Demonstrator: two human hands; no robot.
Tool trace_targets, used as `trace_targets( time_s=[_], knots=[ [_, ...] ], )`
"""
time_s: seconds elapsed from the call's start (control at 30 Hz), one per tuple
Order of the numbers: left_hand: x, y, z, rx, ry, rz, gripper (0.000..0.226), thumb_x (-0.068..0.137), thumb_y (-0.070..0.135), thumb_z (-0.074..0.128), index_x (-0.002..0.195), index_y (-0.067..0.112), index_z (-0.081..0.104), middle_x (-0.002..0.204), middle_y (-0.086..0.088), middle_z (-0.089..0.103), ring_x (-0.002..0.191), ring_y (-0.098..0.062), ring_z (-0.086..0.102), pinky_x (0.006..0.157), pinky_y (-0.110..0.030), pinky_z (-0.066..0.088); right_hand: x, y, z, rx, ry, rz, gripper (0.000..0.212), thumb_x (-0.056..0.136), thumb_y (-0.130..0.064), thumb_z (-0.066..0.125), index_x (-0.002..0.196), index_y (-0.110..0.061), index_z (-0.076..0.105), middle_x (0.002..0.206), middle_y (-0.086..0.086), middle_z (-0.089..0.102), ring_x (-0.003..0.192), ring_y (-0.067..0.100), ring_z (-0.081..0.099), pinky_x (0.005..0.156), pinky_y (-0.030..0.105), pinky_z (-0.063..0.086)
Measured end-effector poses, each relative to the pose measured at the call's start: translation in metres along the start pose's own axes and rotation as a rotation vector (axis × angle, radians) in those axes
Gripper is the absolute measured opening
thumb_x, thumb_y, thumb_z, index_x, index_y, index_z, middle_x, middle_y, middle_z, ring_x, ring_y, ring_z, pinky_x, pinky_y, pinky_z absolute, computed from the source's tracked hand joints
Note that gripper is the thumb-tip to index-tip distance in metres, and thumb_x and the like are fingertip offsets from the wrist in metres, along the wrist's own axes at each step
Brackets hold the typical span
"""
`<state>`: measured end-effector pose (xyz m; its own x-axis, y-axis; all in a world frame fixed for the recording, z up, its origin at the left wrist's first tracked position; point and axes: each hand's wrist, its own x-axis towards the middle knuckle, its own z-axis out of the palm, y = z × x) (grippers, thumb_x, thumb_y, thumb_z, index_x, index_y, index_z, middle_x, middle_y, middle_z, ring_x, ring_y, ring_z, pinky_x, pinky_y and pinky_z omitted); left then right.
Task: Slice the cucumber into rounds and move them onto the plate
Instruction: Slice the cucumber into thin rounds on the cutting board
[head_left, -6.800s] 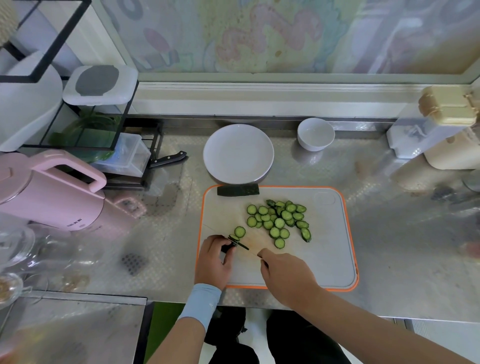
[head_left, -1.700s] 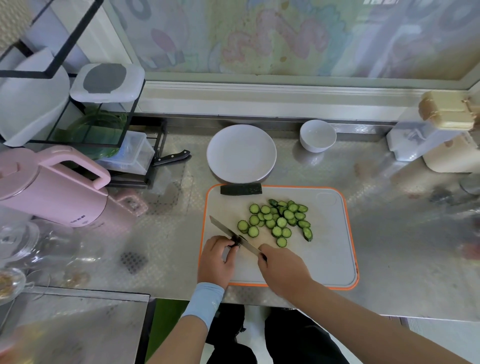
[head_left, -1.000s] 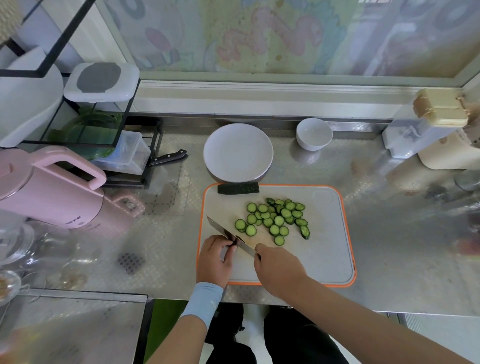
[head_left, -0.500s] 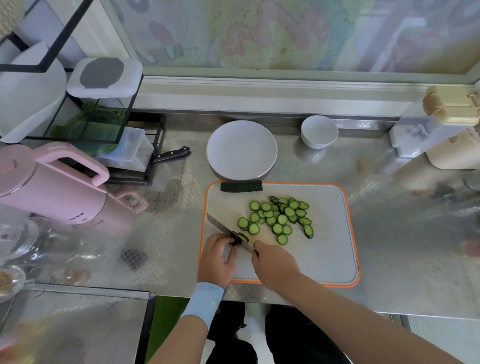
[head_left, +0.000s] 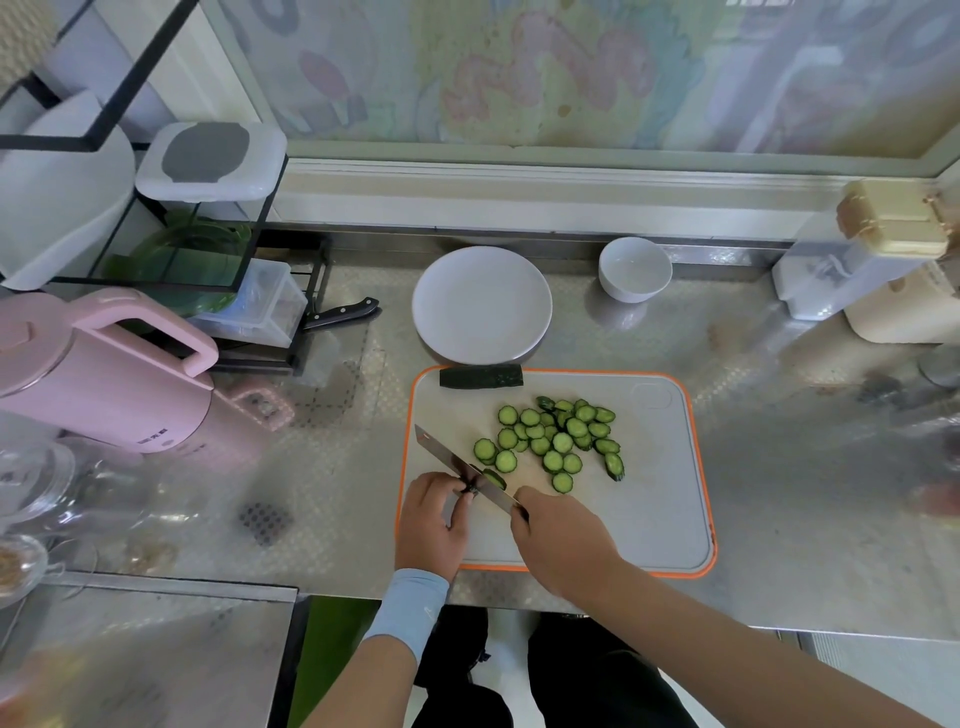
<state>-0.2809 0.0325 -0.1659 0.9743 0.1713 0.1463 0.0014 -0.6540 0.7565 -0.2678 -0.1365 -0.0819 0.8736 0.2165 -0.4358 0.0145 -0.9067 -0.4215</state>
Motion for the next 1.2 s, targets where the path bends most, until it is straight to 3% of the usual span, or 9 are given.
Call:
trace_targets(
  time_s=[0.23, 0.33, 0.5, 0.67, 0.87, 1.0, 1.2],
  knots=[
    [0.001, -0.001, 0.0, 0.001, -0.016, -0.004, 0.016, 0.085, 0.027, 0.059, 0.088, 0.013, 0.066, 0.092, 0.005, 0.061, 0.089, -0.014, 0.058, 0.079, -0.03, 0.05, -0.003, 0.0, 0.001, -0.022, -0.006, 0.003, 0.025, 0.102, -0.033, 0.034, 0.083, -0.018, 0.042, 0.063, -0.001, 0.044, 0.061, 0.025, 0.046, 0.05, 0.031, 0.03],
    [0.001, -0.002, 0.0, 0.004, -0.015, -0.012, 0.006, 0.083, 0.014, 0.068, 0.088, 0.013, 0.066, 0.092, 0.006, 0.061, 0.089, -0.014, 0.058, 0.079, -0.03, 0.05, -0.004, -0.002, 0.0, -0.04, -0.007, -0.007, 0.024, 0.102, -0.032, 0.034, 0.084, -0.018, 0.041, 0.063, -0.001, 0.043, 0.06, 0.024, 0.044, 0.049, 0.031, 0.028],
    [0.002, 0.0, 0.0, 0.006, -0.011, -0.002, 0.015, 0.079, 0.003, 0.074, 0.088, 0.012, 0.066, 0.093, 0.006, 0.061, 0.088, -0.013, 0.058, 0.079, -0.029, 0.05, -0.002, -0.004, 0.001, -0.061, -0.007, -0.01, 0.023, 0.102, -0.031, 0.033, 0.085, -0.018, 0.04, 0.064, -0.001, 0.043, 0.061, 0.026, 0.045, 0.048, 0.031, 0.028],
    [0.001, 0.0, 0.0, 0.0, -0.011, -0.004, 0.017, 0.079, 0.003, 0.074, 0.09, 0.014, 0.066, 0.093, 0.009, 0.06, 0.088, -0.012, 0.059, 0.079, -0.027, 0.051, 0.003, -0.007, 0.003, -0.09, -0.034, -0.007, 0.021, 0.102, -0.027, 0.032, 0.086, -0.018, 0.039, 0.064, -0.001, 0.04, 0.061, 0.025, 0.043, 0.045, 0.03, 0.023],
    [0.002, 0.002, 0.0, -0.005, -0.016, -0.054, 0.014, 0.081, 0.006, 0.073, 0.089, 0.015, 0.067, 0.092, 0.013, 0.057, 0.087, -0.008, 0.057, 0.078, -0.023, 0.048, 0.018, -0.011, 0.012, -0.083, -0.074, 0.011, 0.017, 0.102, -0.024, 0.033, 0.088, -0.019, 0.039, 0.066, -0.003, 0.039, 0.067, 0.025, 0.046, 0.054, 0.03, 0.032],
    [0.001, 0.001, 0.001, -0.014, -0.026, -0.049, 0.01, 0.083, 0.009, 0.07, 0.09, 0.015, 0.067, 0.094, 0.011, 0.059, 0.09, -0.01, 0.058, 0.081, -0.024, 0.048, 0.024, -0.01, 0.021, -0.043, -0.073, 0.03, 0.019, 0.103, -0.029, 0.032, 0.088, -0.021, 0.039, 0.064, -0.004, 0.039, 0.061, 0.024, 0.044, 0.048, 0.029, 0.026],
    [0.0, -0.002, -0.001, -0.013, -0.026, -0.025, 0.01, 0.086, 0.01, 0.069, 0.095, 0.013, 0.067, 0.098, 0.008, 0.06, 0.094, -0.01, 0.058, 0.085, -0.023, 0.048, 0.028, -0.005, 0.014, 0.02, -0.091, 0.042, 0.021, 0.101, -0.033, 0.036, 0.085, -0.021, 0.044, 0.066, -0.001, 0.047, 0.063, 0.025, 0.048, 0.055, 0.031, 0.038]
  ],
)
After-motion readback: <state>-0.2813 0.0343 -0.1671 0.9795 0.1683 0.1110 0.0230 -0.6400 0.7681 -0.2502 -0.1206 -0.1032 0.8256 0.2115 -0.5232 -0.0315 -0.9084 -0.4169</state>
